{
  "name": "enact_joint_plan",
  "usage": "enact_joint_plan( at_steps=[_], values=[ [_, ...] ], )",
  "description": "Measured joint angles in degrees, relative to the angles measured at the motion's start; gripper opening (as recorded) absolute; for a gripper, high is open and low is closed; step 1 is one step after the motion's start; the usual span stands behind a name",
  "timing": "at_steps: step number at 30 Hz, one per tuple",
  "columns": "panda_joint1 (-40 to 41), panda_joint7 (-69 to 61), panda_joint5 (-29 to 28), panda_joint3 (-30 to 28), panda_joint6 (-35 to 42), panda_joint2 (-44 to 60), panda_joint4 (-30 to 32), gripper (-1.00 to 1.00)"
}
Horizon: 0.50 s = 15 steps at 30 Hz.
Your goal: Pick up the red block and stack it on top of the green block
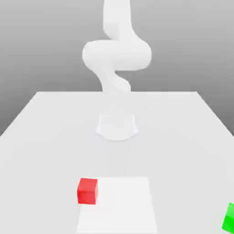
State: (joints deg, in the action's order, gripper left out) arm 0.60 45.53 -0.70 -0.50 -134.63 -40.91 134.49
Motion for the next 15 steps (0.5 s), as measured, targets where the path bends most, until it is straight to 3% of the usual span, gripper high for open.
enact_joint_plan(
  at_steps=[15],
  values=[
    [3.57,-4.2,-1.36,-4.95,-18.2,31.79,17.02,0.0]
  ],
)
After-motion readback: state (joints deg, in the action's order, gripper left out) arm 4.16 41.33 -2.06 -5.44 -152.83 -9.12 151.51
